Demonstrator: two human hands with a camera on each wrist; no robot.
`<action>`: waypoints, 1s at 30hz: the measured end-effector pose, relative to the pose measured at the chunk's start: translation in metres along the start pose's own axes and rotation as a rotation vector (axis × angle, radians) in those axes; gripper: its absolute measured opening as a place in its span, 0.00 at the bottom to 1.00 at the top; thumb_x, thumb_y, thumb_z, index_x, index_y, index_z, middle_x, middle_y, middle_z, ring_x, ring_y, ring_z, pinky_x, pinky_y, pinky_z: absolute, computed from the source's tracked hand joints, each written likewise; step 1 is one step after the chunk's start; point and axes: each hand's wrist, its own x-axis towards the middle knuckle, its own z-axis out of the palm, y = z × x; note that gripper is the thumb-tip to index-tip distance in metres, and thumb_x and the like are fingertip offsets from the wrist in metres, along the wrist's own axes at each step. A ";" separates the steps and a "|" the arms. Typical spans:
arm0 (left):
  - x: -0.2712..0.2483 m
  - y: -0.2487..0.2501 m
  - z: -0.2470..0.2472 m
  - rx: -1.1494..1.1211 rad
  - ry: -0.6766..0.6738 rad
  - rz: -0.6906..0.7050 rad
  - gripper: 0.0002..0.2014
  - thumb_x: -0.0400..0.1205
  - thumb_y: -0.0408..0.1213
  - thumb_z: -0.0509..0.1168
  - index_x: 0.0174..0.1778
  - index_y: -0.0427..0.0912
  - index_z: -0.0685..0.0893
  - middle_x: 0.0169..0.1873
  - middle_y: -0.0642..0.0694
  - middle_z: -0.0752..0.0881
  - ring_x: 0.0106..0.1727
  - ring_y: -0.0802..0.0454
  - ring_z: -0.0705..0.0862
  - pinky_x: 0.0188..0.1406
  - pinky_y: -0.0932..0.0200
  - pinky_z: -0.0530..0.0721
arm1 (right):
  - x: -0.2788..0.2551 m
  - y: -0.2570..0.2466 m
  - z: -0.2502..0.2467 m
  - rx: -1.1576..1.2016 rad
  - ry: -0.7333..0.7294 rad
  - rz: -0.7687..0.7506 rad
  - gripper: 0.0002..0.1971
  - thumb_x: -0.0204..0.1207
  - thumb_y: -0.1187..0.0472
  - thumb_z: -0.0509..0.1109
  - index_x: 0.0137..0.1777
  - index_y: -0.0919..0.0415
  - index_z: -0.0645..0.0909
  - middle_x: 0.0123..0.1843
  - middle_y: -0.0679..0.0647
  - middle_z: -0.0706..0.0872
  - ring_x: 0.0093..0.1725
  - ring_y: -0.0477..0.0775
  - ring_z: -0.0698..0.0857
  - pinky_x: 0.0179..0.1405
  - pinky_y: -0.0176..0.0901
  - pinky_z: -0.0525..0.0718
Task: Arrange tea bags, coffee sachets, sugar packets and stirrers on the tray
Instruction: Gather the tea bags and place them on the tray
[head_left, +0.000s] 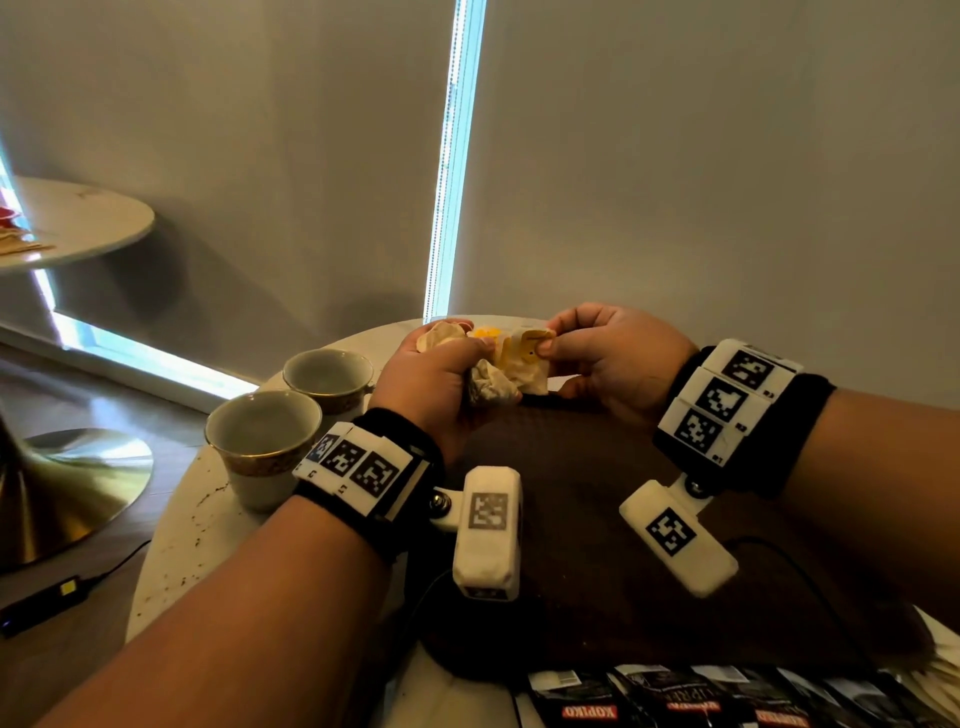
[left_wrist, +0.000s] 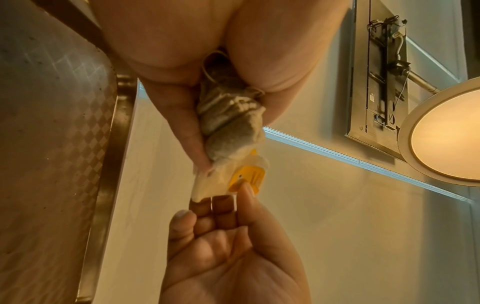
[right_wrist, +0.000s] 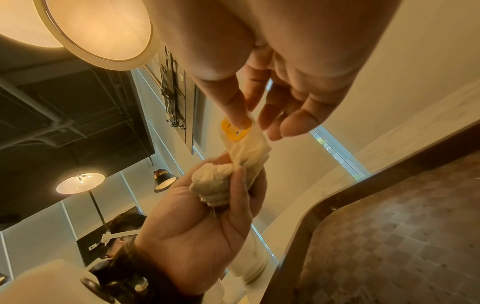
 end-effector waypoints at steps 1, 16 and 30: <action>0.000 0.000 0.000 -0.002 0.009 0.005 0.16 0.82 0.27 0.70 0.65 0.42 0.82 0.61 0.31 0.86 0.55 0.31 0.90 0.38 0.45 0.89 | 0.000 0.000 0.000 0.006 -0.004 -0.005 0.07 0.77 0.72 0.72 0.46 0.59 0.82 0.46 0.60 0.89 0.45 0.57 0.89 0.33 0.43 0.85; 0.001 -0.005 0.001 0.030 -0.051 0.013 0.20 0.78 0.25 0.73 0.65 0.41 0.81 0.53 0.33 0.87 0.44 0.38 0.92 0.35 0.47 0.88 | 0.003 0.006 0.003 0.004 0.002 0.020 0.06 0.77 0.70 0.73 0.48 0.58 0.83 0.38 0.56 0.90 0.34 0.52 0.89 0.32 0.46 0.84; -0.002 0.006 0.000 -0.038 0.050 0.056 0.19 0.79 0.24 0.73 0.65 0.40 0.81 0.57 0.30 0.89 0.48 0.33 0.93 0.37 0.45 0.90 | 0.003 -0.001 -0.006 0.013 0.093 0.008 0.04 0.78 0.69 0.73 0.48 0.60 0.82 0.40 0.56 0.91 0.32 0.49 0.89 0.29 0.43 0.83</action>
